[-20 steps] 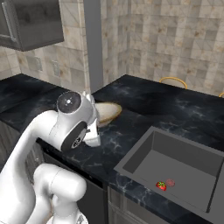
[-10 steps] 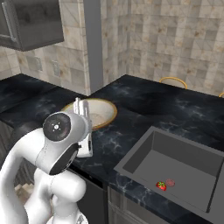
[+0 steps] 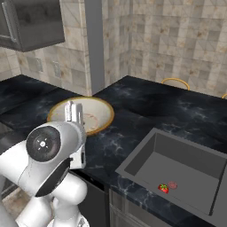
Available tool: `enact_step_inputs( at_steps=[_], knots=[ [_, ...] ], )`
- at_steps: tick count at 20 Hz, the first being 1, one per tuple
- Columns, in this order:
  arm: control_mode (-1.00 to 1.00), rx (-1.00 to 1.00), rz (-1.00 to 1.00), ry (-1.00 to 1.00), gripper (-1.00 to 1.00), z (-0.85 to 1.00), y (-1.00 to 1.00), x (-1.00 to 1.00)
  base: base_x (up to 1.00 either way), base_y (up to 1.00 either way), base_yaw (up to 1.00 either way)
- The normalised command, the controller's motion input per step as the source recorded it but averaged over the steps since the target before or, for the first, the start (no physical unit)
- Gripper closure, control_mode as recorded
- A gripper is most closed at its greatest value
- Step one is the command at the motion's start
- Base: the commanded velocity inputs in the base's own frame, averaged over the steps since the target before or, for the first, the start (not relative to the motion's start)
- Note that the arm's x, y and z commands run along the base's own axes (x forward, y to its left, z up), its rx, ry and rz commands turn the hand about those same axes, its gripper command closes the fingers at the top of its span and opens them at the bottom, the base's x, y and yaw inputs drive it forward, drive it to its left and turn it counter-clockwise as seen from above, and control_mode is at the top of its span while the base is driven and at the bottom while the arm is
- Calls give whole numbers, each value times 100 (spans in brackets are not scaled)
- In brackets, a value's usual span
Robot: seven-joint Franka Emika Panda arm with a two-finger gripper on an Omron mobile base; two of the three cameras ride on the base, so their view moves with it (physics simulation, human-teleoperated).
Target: Clear the mugs and bowl far away from the sink.
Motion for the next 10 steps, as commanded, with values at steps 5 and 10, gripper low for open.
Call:
enact_step_inputs(
  at_steps=[5, 10],
  knots=[
    [-100, 0, 0, -6, 100, 0, 35, -35, 0, 0, 0],
    [100, 0, 0, 0, 100, 0, 0, 0, -55, 15, 45]
  ],
)
